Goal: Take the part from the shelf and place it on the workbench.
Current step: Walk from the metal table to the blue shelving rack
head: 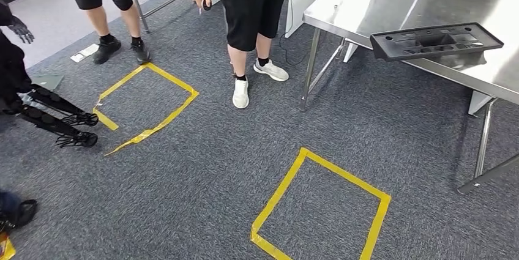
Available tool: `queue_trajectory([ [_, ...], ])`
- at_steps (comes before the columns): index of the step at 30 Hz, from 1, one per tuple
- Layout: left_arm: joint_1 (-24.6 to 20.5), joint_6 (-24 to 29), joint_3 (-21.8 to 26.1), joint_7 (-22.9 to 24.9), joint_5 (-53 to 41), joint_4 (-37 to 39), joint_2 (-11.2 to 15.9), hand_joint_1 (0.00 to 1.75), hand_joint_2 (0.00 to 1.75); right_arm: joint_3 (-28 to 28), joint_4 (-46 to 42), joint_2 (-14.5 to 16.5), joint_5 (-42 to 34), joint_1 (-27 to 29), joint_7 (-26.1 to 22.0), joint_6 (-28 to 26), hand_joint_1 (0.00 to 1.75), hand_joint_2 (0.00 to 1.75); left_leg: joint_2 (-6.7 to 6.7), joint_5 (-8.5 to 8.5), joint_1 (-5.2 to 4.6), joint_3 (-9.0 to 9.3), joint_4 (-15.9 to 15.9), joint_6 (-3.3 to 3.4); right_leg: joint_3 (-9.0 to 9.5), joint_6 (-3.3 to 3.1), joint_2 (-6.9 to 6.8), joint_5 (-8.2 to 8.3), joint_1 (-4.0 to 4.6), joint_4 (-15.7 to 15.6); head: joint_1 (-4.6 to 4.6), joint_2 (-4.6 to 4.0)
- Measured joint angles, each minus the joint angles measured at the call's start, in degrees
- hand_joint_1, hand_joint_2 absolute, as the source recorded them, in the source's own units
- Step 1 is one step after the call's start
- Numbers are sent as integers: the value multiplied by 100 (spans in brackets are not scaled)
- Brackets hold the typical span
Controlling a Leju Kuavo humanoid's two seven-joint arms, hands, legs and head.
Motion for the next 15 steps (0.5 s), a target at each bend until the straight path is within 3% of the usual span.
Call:
queue_trajectory([
  [2, 3, -38, -5, -5, -30, 1, 8, 0, 0, -1, 1, 9, 2, 12, -8, -14, 0, 175, 307, -343, -1, -235, 485, -34, -9, -86, -154, 41, -23, -18, -40, 0],
  [4, -2, -72, -15, -6, -57, 1, 12, 0, 0, -1, 3, 7, 3, 47, -11, -20, 0, 175, 526, -748, 13, -558, 1229, -78, -47, -119, -317, 48, 1, -15, -68, 0],
  [5, 1, -88, -21, -6, -72, 0, 14, 0, 0, -1, 5, 6, 9, 61, -11, -19, 0, 175, 567, -832, 24, -647, 1471, -96, -64, -120, -405, 48, 12, -14, -67, 0],
  [6, 7, -104, -26, -7, -87, 0, 16, 0, 0, -1, 6, 7, 19, 68, -11, -14, 0, 175, 595, -818, 36, -637, 1522, -109, -79, -120, -487, 47, 17, -13, -68, 0],
  [8, 14, -135, -39, -27, -114, 0, 31, 0, 0, -1, 7, 25, 57, 63, -12, -5, 0, 175, 715, -554, 60, -271, 983, -120, -72, -110, -631, 38, 15, -9, -70, 0],
  [10, 0, -174, -55, -66, -132, 0, 49, 0, 0, 0, 7, 45, 104, 56, -15, -2, 0, 175, 989, -332, 63, 189, 241, -86, -32, -64, -747, 10, 51, 5, -67, 0],
  [11, -9, -190, -62, -83, -133, 0, 56, 0, 0, 1, 7, 53, 127, 51, -17, -2, 0, 175, 1073, -290, 53, 307, 47, -54, -4, -33, -801, -6, 76, 12, -53, 0],
  [12, -16, -199, -64, -93, -131, 0, 61, 0, 0, 2, 7, 59, 149, 41, -20, -2, 0, 175, 1096, -283, 38, 338, -24, -17, 14, -3, -858, -17, 96, 14, -41, 0],
  [14, -19, -194, -64, -99, -109, 0, 74, 0, 0, 7, 5, 80, 201, -2, -21, -2, 0, 175, 953, -245, 24, 315, -43, 63, 30, 47, -948, -38, 96, 20, -24, 0],
  [15, -19, -189, -64, -99, -97, 0, 80, 0, 0, 9, 4, 91, 223, -23, -21, -1, 0, 175, 889, -221, 27, 308, -65, 105, 9, 67, -885, -79, 83, 67, -21, 0],
])
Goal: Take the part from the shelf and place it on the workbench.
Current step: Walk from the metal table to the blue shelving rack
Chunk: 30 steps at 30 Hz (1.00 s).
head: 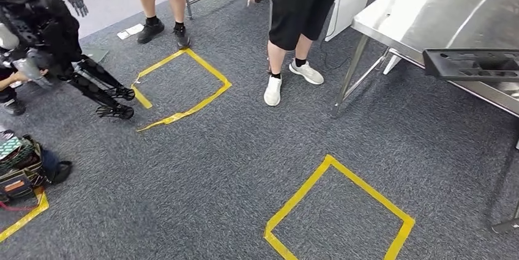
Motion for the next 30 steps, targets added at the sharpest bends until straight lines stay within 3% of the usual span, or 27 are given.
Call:
queue_trajectory([
  [2, -8, 4, 0, 2, 13, -1, 8, 0, 0, 2, -1, 17, 23, -21, 1, 2, 0, 175, -136, 53, 18, -17, -38, 80, -196, -2, 322, -240, -30, 419, 16, 0],
  [3, -14, 4, 0, 3, 15, -2, 8, 0, 0, 3, 0, 24, 33, -20, 1, 7, 0, 175, -215, 69, 13, -39, -40, 103, -371, -22, 498, -412, -40, 806, 25, 0],
  [5, -16, 6, 1, 29, 21, -2, 5, 0, 0, 19, 1, 28, 103, -13, 8, 30, 0, 175, -390, 93, 9, -76, -38, 124, -712, -29, 648, -654, -50, 1516, 28, 0],
  [6, -9, 18, 2, 64, 32, -2, 2, 0, 0, 49, 2, 30, 182, -15, 17, 53, 0, 175, -480, 104, 8, -85, -36, 121, -774, 3, 666, -650, -58, 1627, 29, 0],
  [7, -1, 39, 3, 109, 44, -1, -5, 0, 0, 96, 2, 32, 281, -30, 40, 78, 0, 175, -562, 114, 11, -87, -34, 111, -716, 54, 680, -543, -72, 1479, 29, 0],
  [9, 10, 94, 7, 210, 55, 0, -31, 0, 0, 230, 2, 42, 521, -105, 133, 144, 0, 175, -712, 138, 17, -91, -28, 72, -372, 165, 825, -195, -123, 696, 32, 0],
  [10, 9, 112, 7, 271, 39, 0, -45, 0, 0, 304, 2, 51, 639, -158, 196, 178, 0, 175, -775, 149, 9, -101, -20, 42, -215, 183, 933, -59, -135, 330, 32, 0],
  [12, 8, 161, 5, 442, -12, 0, -68, 0, 0, 466, 2, 90, 864, -276, 291, 240, 0, 175, -873, 183, -4, -140, -19, -34, -92, 129, 1059, 42, -128, 6, 29, 0],
  [14, 25, 263, 7, 569, -33, 0, -81, 0, 0, 624, 1, 139, 1040, -395, 340, 287, 0, 175, -941, 223, 11, -177, -33, -114, -90, 24, 957, 78, -109, 1, 26, 0],
  [16, 45, 344, 11, 545, -13, -1, -81, 0, 0, 746, 0, 180, 1155, -498, 395, 332, 0, 175, -757, 127, 23, -267, 107, -159, -85, -75, 842, 126, -126, -16, 9, 0],
  [18, 43, 360, 13, 452, 9, -2, -73, 0, 0, 838, 0, 209, 1211, -558, 441, 360, 0, 175, -443, -238, 17, -546, 696, -184, -104, -140, 693, 148, -120, -24, -27, 0],
  [20, 41, 355, 13, 392, 14, -2, -61, 0, 0, 896, 1, 221, 1222, -567, 455, 367, 0, 175, -323, -584, 18, -883, 1440, -211, -122, -162, 512, 146, -90, -22, -44, 0],
  [21, 49, 353, 13, 382, 15, -2, -54, 0, 0, 919, 1, 222, 1222, -568, 457, 367, 0, 175, -305, -618, 20, -951, 1612, -217, -128, -165, 425, 143, -80, -21, -44, 0],
  [22, 58, 352, 14, 375, 16, -2, -46, 0, 0, 943, 1, 224, 1223, -572, 457, 367, 0, 175, -282, -544, 22, -900, 1557, -218, -128, -166, 344, 141, -75, -20, -45, 0],
  [23, 65, 352, 14, 372, 17, -2, -37, 0, 0, 963, 1, 227, 1225, -581, 457, 367, 0, 175, -238, -393, 23, -737, 1290, -214, -122, -167, 272, 137, -73, -20, -44, 0],
  [25, 63, 345, 14, 351, 15, -2, -24, 0, 0, 990, 0, 237, 1222, -601, 456, 362, 0, 175, -5, -91, 13, -276, 506, -188, -113, -144, 147, 113, -44, -12, -44, 0],
  [27, 51, 297, 13, 303, -2, -2, -14, 0, 0, 995, 0, 241, 1185, -614, 452, 335, 0, 175, 132, 6, -14, -49, 88, -124, -110, -97, 45, 83, 3, -5, -21, 0],
  [29, 52, 170, 7, 263, -67, -2, 17, 0, 0, 986, -1, 243, 1073, -608, 411, 259, 0, 175, 18, 13, -48, -65, 52, -38, -74, -48, -69, 69, 18, -14, 1, 0],
  [30, 54, 93, -1, 257, -110, -2, 43, 0, 0, 968, -1, 243, 995, -596, 362, 209, 0, 175, -45, 31, -50, -70, 37, 3, -69, -20, -47, 45, 6, 9, 3, 0],
])
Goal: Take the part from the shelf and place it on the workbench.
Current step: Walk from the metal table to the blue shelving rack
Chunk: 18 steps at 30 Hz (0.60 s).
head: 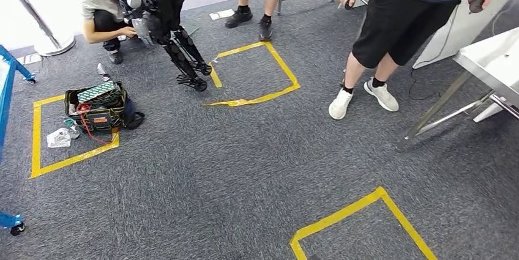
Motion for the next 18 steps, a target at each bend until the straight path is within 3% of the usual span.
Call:
queue_trajectory([
  [2, -3, -99, -13, -38, -31, -2, 54, 0, 0, -73, 0, 0, -139, 73, -123, -71, 0, 175, -132, 47, 24, -8, -31, 81, -134, 12, 275, -182, -22, 302, 10, 0],
  [4, -16, -83, -12, -134, 39, -4, 89, 0, 0, -151, 5, -15, -204, 194, -187, -76, 0, 175, -277, 73, 34, -34, -36, 128, -492, -31, 611, -506, -41, 1033, 25, 0],
  [6, -20, -20, 6, -194, 132, -4, 102, 0, 0, -191, 14, -47, -197, 295, -166, -31, 0, 175, -450, 85, 25, -56, -35, 147, -811, -27, 708, -683, -44, 1649, 31, 0],
  [7, -17, 21, 21, -191, 173, -4, 104, 0, 0, -203, 18, -64, -177, 332, -147, -4, 0, 175, -538, 91, 22, -58, -34, 148, -837, 7, 726, -637, -46, 1659, 33, 0],
  [8, -14, 62, 37, -177, 208, -4, 103, 0, 0, -212, 20, -77, -151, 355, -133, 22, 0, 175, -619, 96, 22, -55, -33, 143, -760, 52, 749, -510, -51, 1451, 33, 0],
  [10, -14, 130, 63, -144, 251, -4, 90, 0, 0, -221, 22, -93, -101, 368, -122, 53, 0, 175, -764, 109, 17, -53, -26, 112, -401, 123, 962, -151, -70, 618, 33, 0],
  [12, -23, 169, 73, -130, 265, -4, 75, 0, 0, -222, 21, -94, -76, 350, -113, 75, 0, 175, -874, 122, -1, -66, -18, 62, -172, 93, 1144, 57, -73, 85, 26, 0],
  [14, -23, 235, 90, -105, 292, -4, 66, 0, 0, -222, 20, -79, -38, 327, -114, 103, 0, 175, -981, 149, 0, -89, -35, -4, -135, 1, 1081, 95, -47, 24, 22, 0],
  [15, -18, 300, 113, -81, 320, -4, 60, 0, 0, -220, 20, -68, 6, 307, -121, 130, 0, 175, -977, 150, 8, -108, -26, -32, -120, -46, 1018, 114, -57, 12, 20, 0],
  [16, -14, 387, 140, -49, 348, -4, 50, 0, 0, -216, 20, -59, 62, 282, -125, 169, 0, 175, -882, 110, 9, -143, 27, -57, -108, -90, 953, 135, -68, -3, 16, 0],
  [18, -18, 586, 199, 1, 405, -4, 17, 0, 0, -191, 20, -44, 194, 221, -108, 273, 0, 175, -529, -186, 11, -350, 467, -98, -107, -171, 806, 167, -90, -27, -13, 0],
])
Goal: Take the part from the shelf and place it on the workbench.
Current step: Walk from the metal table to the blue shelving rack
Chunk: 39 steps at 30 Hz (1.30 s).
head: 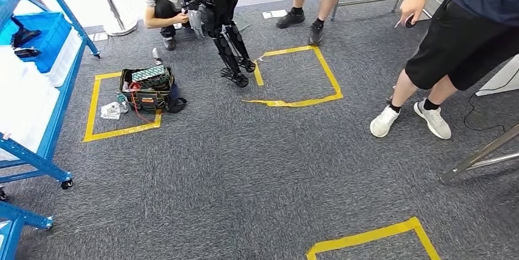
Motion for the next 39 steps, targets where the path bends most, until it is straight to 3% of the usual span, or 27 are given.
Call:
queue_trajectory([
  [2, -12, 159, 41, 29, 25, 1, -46, 0, 0, 46, 0, 13, 105, -62, 55, 95, 0, 175, 225, -386, 18, -352, 742, -48, -12, -35, -167, -1, 25, 1, -22, 0],
  [3, -13, 212, 58, 43, 27, 2, -70, 0, 0, 67, 0, 22, 147, -97, 90, 138, 0, 175, 255, -470, 32, -477, 1002, -69, -19, -35, -258, -3, 34, 2, -21, 0],
  [4, -10, 251, 74, 57, 28, 3, -90, 0, 0, 84, 0, 31, 183, -136, 120, 170, 0, 175, 274, -450, 46, -508, 1075, -84, -25, -35, -343, -4, 38, 3, -24, 0],
  [6, -3, 312, 108, 63, 48, 5, -119, 0, 0, 118, 0, 48, 239, -218, 171, 223, 0, 175, 376, -155, 73, -228, 584, -97, -21, -25, -495, -12, 35, 6, -26, 0],
  [8, -17, 346, 130, 32, 72, 6, -143, 0, 0, 156, 0, 49, 260, -278, 197, 245, 0, 175, 622, 106, 70, 186, -149, -75, -17, 23, -619, -44, 66, 17, -27, 0],
  [9, -29, 347, 135, 3, 77, 6, -153, 0, 0, 168, 0, 45, 256, -297, 201, 244, 0, 175, 698, 157, 57, 301, -356, -48, -13, 55, -677, -64, 86, 22, -18, 0],
  [10, -37, 336, 139, -33, 78, 7, -162, 0, 0, 176, 0, 39, 241, -312, 203, 233, 0, 175, 714, 163, 35, 338, -438, -12, 2, 90, -736, -79, 102, 24, -8, 0],
  [12, -38, 264, 143, -106, 76, 7, -162, 0, 0, 180, -3, 36, 175, -334, 193, 184, 0, 175, 569, 192, 11, 323, -457, 78, 36, 156, -823, -99, 94, 26, 6, 0],
  [14, -36, 142, 143, -143, 61, 6, -152, 0, 0, 173, -8, 31, 90, -329, 156, 114, 0, 175, 440, 239, 20, 322, -497, 163, -26, 193, -598, -222, 64, 203, 13, 0],
  [16, -53, 44, 141, -131, 30, 6, -143, 0, 0, 162, -9, 14, 38, -278, 108, 66, 0, 175, 304, 271, 29, 310, -514, 218, -305, 159, -235, -524, 45, 818, 32, 0],
  [18, -63, 8, 139, -105, 10, 7, -137, 0, 0, 157, -5, -3, 25, -208, 85, 44, 0, 175, 130, 285, 22, 288, -513, 241, -672, 139, -104, -792, 43, 1566, 39, 0],
  [19, -60, 5, 139, -98, 9, 7, -134, 0, 0, 157, -3, -8, 23, -182, 82, 37, 0, 175, 41, 289, 18, 284, -512, 243, -757, 163, -86, -809, 41, 1716, 39, 0],
  [20, -55, 0, 139, -97, 7, 7, -130, 0, 0, 156, -1, -11, 20, -166, 82, 31, 0, 175, -45, 294, 17, 286, -511, 239, -728, 206, -72, -725, 34, 1622, 39, 0],
  [22, -51, -11, 139, -97, 2, 7, -125, 0, 0, 156, -1, -16, 19, -163, 82, 26, 0, 175, -200, 305, 23, 295, -510, 217, -381, 301, 64, -373, 4, 834, 40, 0],
  [23, -54, -16, 139, -97, -1, 7, -122, 0, 0, 155, -1, -18, 18, -165, 82, 25, 0, 175, -270, 310, 15, 295, -506, 194, -207, 314, 163, -219, 2, 440, 43, 0],
  [25, -55, -20, 139, -101, -7, 7, -117, 0, 0, 154, -1, -17, 13, -167, 82, 24, 0, 175, -379, 326, 2, 280, -505, 135, -34, 273, 284, -75, 12, 55, 44, 0],
  [27, -37, -52, 139, -148, -12, 7, -108, 0, 0, 147, -2, -3, -16, -166, 96, 20, 0, 175, -472, 358, 4, 253, -520, 67, -22, 190, 182, -43, 27, 49, 41, 0],
  [28, -25, -93, 138, -194, -20, 7, -101, 0, 0, 132, -2, 2, -42, -166, 105, 14, 0, 175, -426, 337, 2, 225, -494, 41, -13, 149, 122, -23, 14, 36, 38, 0],
  [30, -13, -232, 128, -300, -59, 7, -82, 0, 0, 78, -2, 3, -119, -146, 104, -24, 0, 175, -140, 109, -5, 64, -177, -1, -19, 48, -17, 10, -16, 4, 13, 0],
  [32, -14, -401, 106, -379, -125, 7, -68, 0, 0, 2, -1, -16, -214, -78, 66, -84, 0, 175, 178, -302, 5, -269, 549, -35, -28, -13, -184, 7, 7, 2, -14, 0],
  [33, -11, -480, 93, -406, -165, 7, -62, 0, 0, -39, -1, -25, -259, -33, 35, -109, 0, 175, 239, -447, 19, -428, 898, -51, -33, -23, -275, 2, 21, 3, -18, 0],
  [34, -4, -537, 77, -424, -195, 7, -59, 0, 0, -79, 0, -32, -298, 4, 6, -129, 0, 175, 269, -490, 32, -510, 1087, -65, -37, -26, -362, -1, 30, 3, -17, 0],
  [35, 4, -582, 59, -436, -220, 7, -56, 0, 0, -115, 0, -37, -330, 31, -20, -144, 0, 175, 293, -423, 44, -474, 1051, -75, -38, -27, -440, -3, 32, 4, -19, 0],
  [36, 11, -619, 39, -447, -248, 7, -51, 0, 0, -151, -1, -39, -358, 48, -44, -160, 0, 175, 335, -269, 54, -318, 787, -80, -35, -21, -508, -8, 31, 5, -20, 0],
  [38, 8, -675, -10, -468, -295, 7, -38, 0, 0, -219, -2, -40, -412, 73, -84, -197, 0, 175, 558, 44, 48, 148, -9, -67, -19, 11, -624, -31, 49, 13, -26, 0],
  [39, -2, -696, -31, -477, -318, 7, -33, 0, 0, -252, -2, -42, -437, 90, -104, -217, 0, 175, 647, 121, 34, 308, -292, -44, -15, 39, -675, -49, 66, 18, -16, 0],
])
